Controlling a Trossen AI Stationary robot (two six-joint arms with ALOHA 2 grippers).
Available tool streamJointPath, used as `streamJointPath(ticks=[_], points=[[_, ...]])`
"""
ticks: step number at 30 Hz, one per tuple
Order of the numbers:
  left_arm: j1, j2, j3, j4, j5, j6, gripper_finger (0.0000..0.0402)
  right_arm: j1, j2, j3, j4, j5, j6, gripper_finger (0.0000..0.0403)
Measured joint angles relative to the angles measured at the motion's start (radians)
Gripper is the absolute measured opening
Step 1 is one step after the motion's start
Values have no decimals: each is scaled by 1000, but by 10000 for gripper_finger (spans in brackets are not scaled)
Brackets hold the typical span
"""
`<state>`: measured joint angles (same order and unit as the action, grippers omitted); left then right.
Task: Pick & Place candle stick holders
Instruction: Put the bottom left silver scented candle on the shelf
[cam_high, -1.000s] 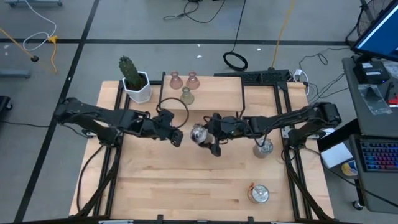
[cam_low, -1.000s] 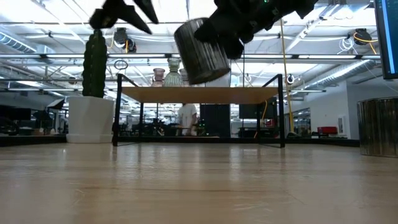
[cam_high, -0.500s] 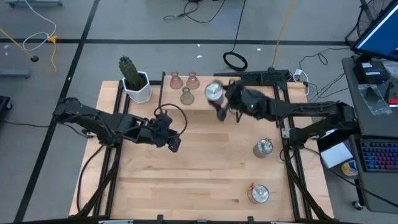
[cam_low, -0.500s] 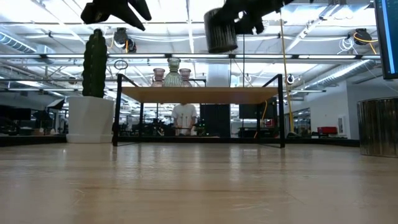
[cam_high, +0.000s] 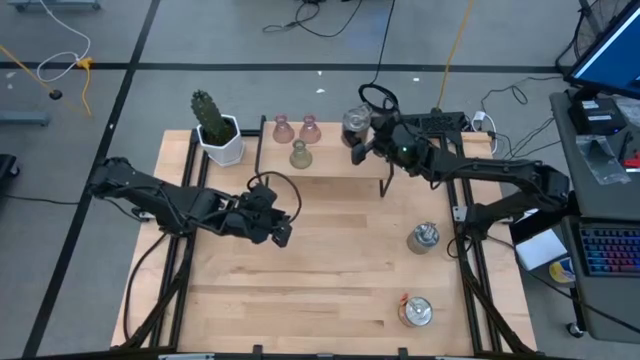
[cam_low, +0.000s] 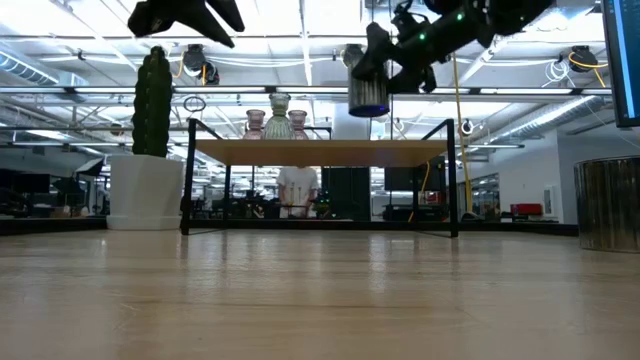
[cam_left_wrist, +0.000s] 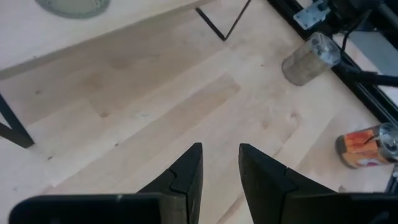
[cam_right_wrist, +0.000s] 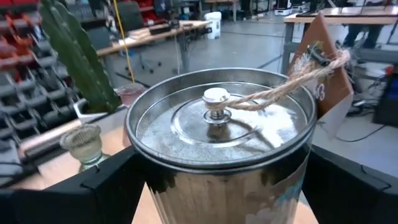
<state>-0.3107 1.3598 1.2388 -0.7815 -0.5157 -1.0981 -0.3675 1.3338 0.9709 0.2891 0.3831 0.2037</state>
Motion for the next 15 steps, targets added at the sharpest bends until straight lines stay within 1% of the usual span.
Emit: streamJointPath(ticks=[2,5,10,12,15], points=[[1,1,0,-1,-12,0,104,-1,25,-26,73,-22,29,354],[1,2,0,-1,-34,0,104,0,69,-32,128,-21,45,354],[1,2,0,-1,-38,-2,104,-6,147,-32,250,-20,-3,354],[1,2,0,0,-38,-5,104,-15,164,-32,268,-20,-9,354],[1,2,0,0,-38,-5,104,-38,169,-32,243,-20,-7,354]])
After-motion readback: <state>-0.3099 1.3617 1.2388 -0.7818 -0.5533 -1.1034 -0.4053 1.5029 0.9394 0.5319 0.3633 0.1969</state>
